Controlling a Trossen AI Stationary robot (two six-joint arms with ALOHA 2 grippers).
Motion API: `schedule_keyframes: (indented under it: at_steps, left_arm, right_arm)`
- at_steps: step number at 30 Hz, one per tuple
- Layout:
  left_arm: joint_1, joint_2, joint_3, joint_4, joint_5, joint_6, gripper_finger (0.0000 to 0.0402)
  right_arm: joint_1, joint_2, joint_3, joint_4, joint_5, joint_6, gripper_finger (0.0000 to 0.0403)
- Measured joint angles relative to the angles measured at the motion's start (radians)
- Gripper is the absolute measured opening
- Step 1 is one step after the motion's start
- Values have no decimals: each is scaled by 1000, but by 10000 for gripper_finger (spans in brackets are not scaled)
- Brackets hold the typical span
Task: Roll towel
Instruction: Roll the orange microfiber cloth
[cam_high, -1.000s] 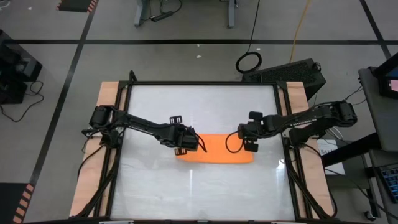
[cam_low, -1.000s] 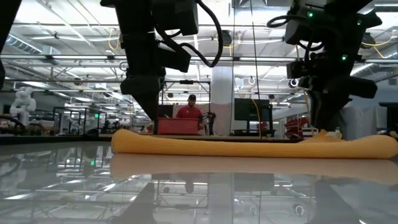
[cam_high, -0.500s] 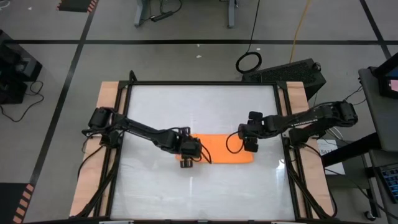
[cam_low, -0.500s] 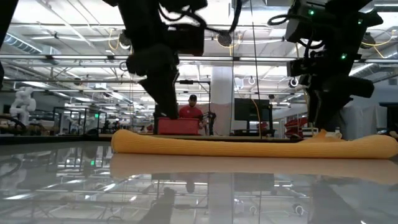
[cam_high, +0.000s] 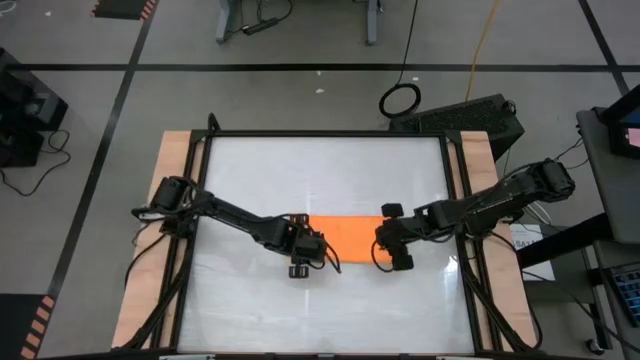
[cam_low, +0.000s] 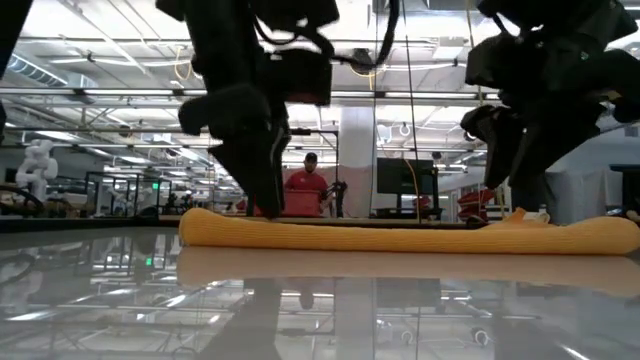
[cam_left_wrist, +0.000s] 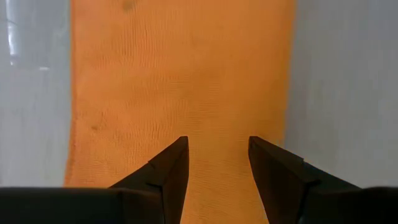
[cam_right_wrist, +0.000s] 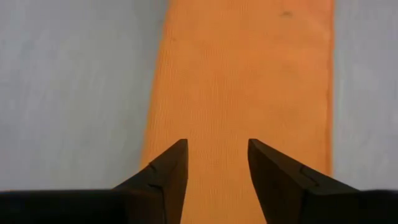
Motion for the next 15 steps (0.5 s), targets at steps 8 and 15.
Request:
schedule_keyframes:
  at_steps: [8,15]
  left_arm:
    - [56,8,0,-11,3,74,173]
    - [120,25,-1,-25,3,221,173]
  right_arm:
    - [2,0,-106,67,-23,101,155]
    - [34,3,-178,216,-74,218,155]
